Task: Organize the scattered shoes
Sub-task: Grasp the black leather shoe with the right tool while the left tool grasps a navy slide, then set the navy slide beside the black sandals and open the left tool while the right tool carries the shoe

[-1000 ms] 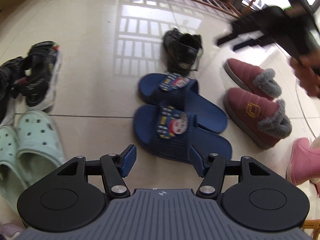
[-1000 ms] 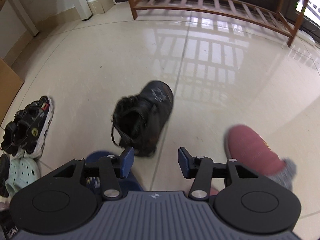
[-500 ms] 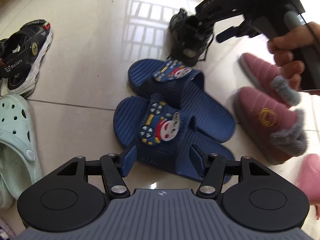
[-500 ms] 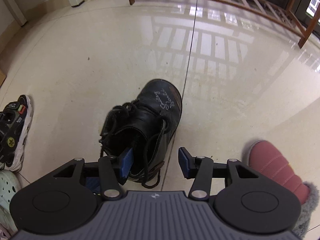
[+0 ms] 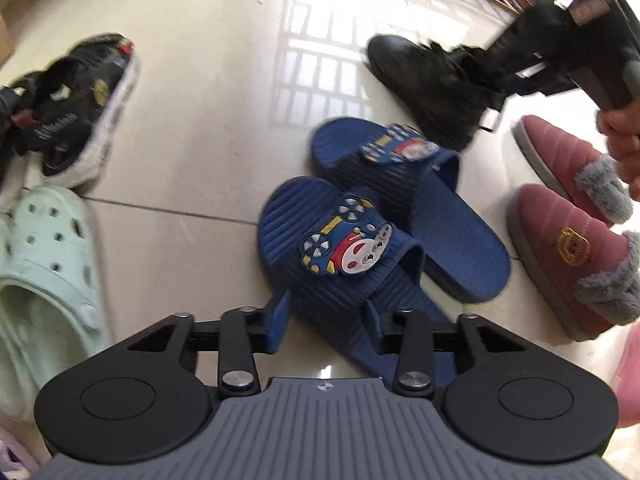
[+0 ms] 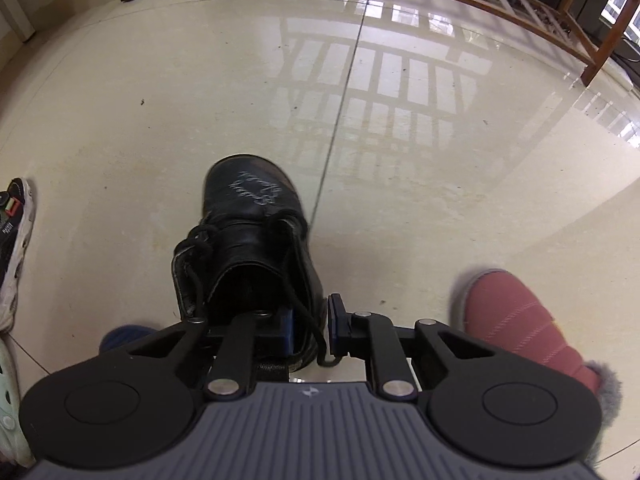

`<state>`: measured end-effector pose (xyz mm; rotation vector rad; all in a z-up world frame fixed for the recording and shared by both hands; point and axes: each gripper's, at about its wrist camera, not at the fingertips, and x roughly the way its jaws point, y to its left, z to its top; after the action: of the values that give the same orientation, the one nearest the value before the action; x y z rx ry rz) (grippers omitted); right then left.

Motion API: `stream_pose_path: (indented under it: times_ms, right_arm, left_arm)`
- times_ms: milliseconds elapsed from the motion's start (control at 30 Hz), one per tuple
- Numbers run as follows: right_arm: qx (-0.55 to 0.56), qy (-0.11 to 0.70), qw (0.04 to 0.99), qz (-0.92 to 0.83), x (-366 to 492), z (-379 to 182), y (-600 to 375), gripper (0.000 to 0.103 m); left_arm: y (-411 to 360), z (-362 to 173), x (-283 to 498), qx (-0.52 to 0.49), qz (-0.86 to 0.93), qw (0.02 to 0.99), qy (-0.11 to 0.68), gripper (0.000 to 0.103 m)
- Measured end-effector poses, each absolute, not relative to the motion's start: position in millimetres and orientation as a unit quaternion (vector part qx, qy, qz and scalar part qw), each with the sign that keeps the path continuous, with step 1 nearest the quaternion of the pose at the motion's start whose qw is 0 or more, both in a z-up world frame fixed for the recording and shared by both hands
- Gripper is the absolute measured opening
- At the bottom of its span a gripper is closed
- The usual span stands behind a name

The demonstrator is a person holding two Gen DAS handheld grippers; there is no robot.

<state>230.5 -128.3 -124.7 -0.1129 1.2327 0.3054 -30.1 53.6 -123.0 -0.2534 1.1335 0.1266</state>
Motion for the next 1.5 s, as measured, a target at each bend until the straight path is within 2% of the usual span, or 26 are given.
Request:
stream_pose_path:
  times_ms: [167,200,233,300,333,367,467,700,1067,1167,1400,1500]
  right_arm:
    - [-0.058,0.575,0.803,0.145,236,-129,-124,0.025]
    - [-0.059,0.576,0.802,0.145,238,-131,-122,0.026]
    - [-0.062,0.576,0.802,0.145,240,-135,-120,0.029]
    - [-0.063,0.575,0.803,0.143,241,-139,-117,0.029]
    - [-0.060,0.574,0.805,0.142,241,-140,-117,0.023]
    - [-0.055,0.572,0.806,0.140,241,-139,-118,0.012]
    - [-0.029,0.570,0.810,0.139,241,-136,-124,0.011]
    - [0.014,0.566,0.811,0.150,236,-119,-135,0.011]
    - [0.068,0.537,0.826,0.160,227,-70,-155,0.012]
    - [0.083,0.538,0.824,0.160,221,-64,-164,0.012]
    - [0.100,0.547,0.816,0.157,204,-60,-177,0.012]
    - [0.104,0.550,0.814,0.155,195,-60,-181,0.012]
  left_arm:
    - [71,-128,-25,-0.118,0.082,0.833,0.534,0.040]
    - [73,-129,-23,-0.120,0.080,0.833,0.534,0.033]
    - [75,-129,-22,-0.123,0.078,0.834,0.532,0.022]
    - [77,-126,-24,-0.114,0.079,0.842,0.522,0.017]
    - [79,-124,-25,-0.114,0.079,0.846,0.515,0.014]
    - [82,-122,-26,-0.115,0.079,0.850,0.508,0.013]
    - [91,-113,-26,-0.120,0.085,0.863,0.483,0.007]
    - [121,-97,-1,-0.112,0.115,0.882,0.442,0.006]
    - [179,-107,65,-0.101,0.181,0.866,0.454,0.007]
    - [183,-106,80,-0.069,0.186,0.873,0.446,0.007]
    - [197,-118,112,-0.066,0.197,0.867,0.453,0.007]
    - [197,-127,117,-0.053,0.202,0.864,0.459,0.012]
